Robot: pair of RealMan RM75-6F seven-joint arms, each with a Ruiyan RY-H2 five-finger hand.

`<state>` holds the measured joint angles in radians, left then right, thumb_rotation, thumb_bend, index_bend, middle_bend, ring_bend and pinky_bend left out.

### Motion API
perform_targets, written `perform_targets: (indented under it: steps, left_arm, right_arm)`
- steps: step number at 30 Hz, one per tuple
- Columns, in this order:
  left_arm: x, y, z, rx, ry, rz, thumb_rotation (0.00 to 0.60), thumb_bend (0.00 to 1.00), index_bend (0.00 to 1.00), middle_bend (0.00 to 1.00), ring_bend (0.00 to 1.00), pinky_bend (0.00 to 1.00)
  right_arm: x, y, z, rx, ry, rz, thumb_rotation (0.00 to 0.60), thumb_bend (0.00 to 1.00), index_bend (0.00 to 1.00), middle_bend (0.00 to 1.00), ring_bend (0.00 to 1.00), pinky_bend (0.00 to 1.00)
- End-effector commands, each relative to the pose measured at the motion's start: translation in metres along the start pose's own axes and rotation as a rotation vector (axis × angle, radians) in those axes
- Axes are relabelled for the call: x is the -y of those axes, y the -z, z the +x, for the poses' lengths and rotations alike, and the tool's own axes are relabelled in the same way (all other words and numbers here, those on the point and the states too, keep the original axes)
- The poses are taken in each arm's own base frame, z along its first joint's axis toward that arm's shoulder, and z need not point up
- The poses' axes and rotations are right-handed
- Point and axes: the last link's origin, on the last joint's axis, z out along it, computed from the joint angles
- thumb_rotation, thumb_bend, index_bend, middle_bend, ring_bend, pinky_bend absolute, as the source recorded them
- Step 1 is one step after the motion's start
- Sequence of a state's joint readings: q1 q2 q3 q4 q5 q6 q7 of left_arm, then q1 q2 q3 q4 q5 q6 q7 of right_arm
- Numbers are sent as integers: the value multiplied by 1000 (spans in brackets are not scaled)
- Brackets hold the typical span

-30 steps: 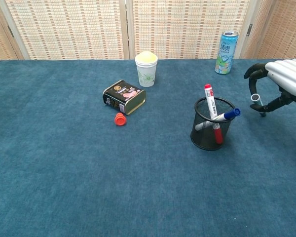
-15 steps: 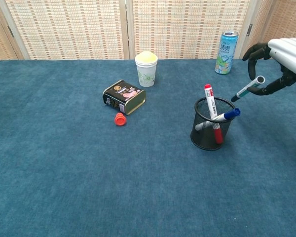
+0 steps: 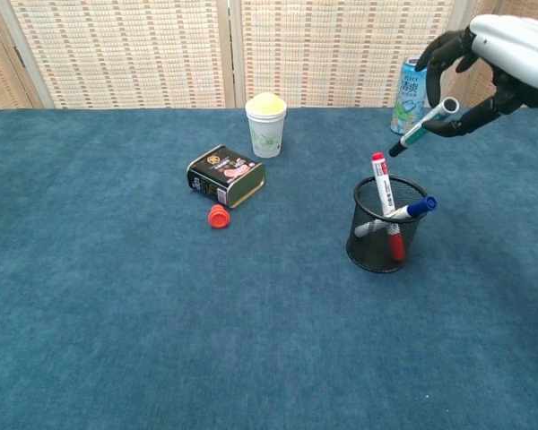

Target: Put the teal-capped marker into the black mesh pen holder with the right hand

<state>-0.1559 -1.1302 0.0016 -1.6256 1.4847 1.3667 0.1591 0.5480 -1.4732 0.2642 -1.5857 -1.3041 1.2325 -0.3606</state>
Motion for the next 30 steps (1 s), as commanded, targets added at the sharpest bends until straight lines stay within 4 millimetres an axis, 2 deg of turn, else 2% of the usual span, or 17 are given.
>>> perform_targets:
  steps: [1, 7, 14, 30]
  left_arm:
    - [-1, 1, 0, -1, 0, -3, 600, 305, 32, 0, 52, 276]
    - [-2, 2, 1, -8, -1, -5, 600, 304, 32, 0, 53, 276]
    - [-1, 3, 2, -12, -3, 0, 600, 305, 32, 0, 53, 276]
    - [-4, 2, -1, 5, -16, -6, 600, 305, 32, 0, 53, 276]
  right_arm:
    - [9, 8, 18, -22, 15, -10, 600, 214, 619, 238, 236, 266]
    - [17, 25, 34, -36, -22, -52, 600, 215, 624, 238, 270, 274]
    - [29, 42, 39, -17, -97, -51, 600, 214, 626, 238, 270, 276]
    - [37, 39, 3, 73, -238, -42, 600, 215, 628, 238, 270, 280]
